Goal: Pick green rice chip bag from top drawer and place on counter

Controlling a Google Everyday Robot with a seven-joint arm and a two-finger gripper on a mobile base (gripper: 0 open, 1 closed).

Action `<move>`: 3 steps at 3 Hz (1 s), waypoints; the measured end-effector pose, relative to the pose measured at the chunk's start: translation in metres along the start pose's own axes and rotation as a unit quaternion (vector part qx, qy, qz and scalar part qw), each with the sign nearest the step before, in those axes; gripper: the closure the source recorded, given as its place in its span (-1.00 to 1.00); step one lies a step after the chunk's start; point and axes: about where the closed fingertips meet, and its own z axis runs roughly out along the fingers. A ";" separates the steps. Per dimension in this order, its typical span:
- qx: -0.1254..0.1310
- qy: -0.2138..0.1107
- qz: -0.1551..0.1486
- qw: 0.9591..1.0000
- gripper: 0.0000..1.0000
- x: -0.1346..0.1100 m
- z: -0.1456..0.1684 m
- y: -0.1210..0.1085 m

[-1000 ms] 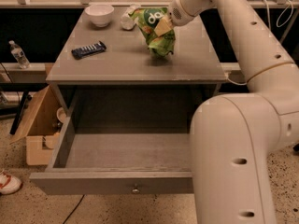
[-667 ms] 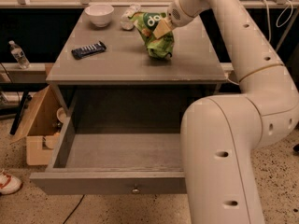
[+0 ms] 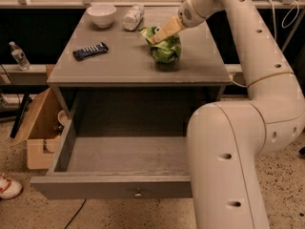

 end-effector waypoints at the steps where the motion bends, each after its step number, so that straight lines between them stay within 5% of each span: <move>1: -0.009 -0.019 0.005 1.000 -1.00 0.002 -0.015 -0.003; 3: -0.024 -0.047 0.012 0.999 -1.00 0.009 -0.038 -0.008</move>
Offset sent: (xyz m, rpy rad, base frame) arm -0.0270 -0.0658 0.0470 0.1804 -0.0504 0.0210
